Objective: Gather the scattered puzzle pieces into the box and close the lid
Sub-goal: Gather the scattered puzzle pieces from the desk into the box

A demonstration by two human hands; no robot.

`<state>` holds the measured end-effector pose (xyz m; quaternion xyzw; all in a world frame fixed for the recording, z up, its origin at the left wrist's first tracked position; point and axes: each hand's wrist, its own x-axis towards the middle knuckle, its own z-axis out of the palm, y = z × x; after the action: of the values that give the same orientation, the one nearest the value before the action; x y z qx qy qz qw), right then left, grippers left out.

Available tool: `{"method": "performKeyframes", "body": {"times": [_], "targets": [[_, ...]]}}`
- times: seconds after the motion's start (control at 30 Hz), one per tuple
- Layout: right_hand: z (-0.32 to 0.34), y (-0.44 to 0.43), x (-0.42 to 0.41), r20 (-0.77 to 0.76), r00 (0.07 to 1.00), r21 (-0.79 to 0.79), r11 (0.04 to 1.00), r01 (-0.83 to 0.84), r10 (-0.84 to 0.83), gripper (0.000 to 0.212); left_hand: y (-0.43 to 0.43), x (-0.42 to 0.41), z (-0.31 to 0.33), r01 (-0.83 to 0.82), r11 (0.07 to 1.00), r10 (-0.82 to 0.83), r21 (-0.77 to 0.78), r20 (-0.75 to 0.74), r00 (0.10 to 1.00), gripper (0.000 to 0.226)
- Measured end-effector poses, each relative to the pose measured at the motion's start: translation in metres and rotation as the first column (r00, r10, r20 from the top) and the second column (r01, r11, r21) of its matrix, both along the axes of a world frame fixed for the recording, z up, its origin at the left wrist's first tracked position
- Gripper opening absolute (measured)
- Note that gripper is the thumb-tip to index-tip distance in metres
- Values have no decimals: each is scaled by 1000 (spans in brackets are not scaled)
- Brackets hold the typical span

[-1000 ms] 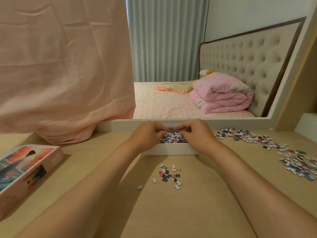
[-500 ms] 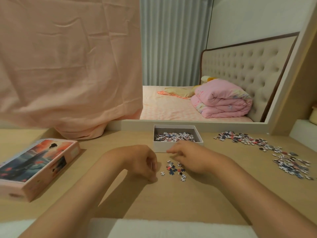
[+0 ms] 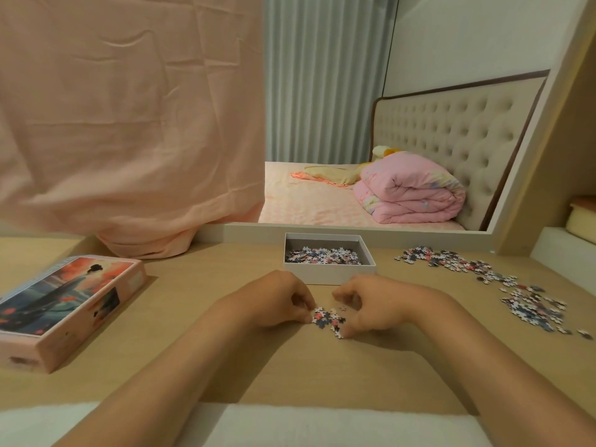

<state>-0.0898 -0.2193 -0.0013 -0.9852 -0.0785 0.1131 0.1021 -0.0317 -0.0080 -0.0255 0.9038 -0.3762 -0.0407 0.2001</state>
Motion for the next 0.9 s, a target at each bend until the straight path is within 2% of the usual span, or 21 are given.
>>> {"method": "performKeyframes", "body": {"times": [0.07,0.17,0.23,0.3,0.37,0.43,0.6,0.67,0.77,0.9], "targets": [[-4,0,2,-3,1000,7,1000,-7,7,53,-6,-1,-3,8,1000,-8,-16,24,1000,23],[-7,4,4,48,999,102,995,-1,-4,40,-11,-1,-5,20,999,-19,-45,23,1000,20],[-7,6,6,72,997,123,992,-2,-7,45,-9,-2,-1,11,999,-11,-46,9,1000,22],[-6,5,5,66,998,142,990,11,-20,55,-6,-1,2,-14,1000,14,-7,-19,1000,33],[-2,1,4,33,999,139,990,25,-30,66,-7,-2,2,-14,999,16,41,-37,999,54],[1,-2,3,7,1000,89,996,15,-15,66,-10,-4,0,4,997,-3,77,-13,1000,63],[-7,8,5,38,999,174,985,10,-17,36,-18,-13,-1,66,996,-69,56,50,996,44],[-9,10,6,65,997,205,978,24,-38,31,-19,-13,-1,54,998,-55,30,51,997,39],[-9,6,5,71,996,238,970,42,-60,34,-17,-13,0,35,999,-36,10,41,999,40],[-5,-2,3,9,996,250,965,79,-84,52,-7,-8,5,13,998,-12,58,-21,1000,53]]}}
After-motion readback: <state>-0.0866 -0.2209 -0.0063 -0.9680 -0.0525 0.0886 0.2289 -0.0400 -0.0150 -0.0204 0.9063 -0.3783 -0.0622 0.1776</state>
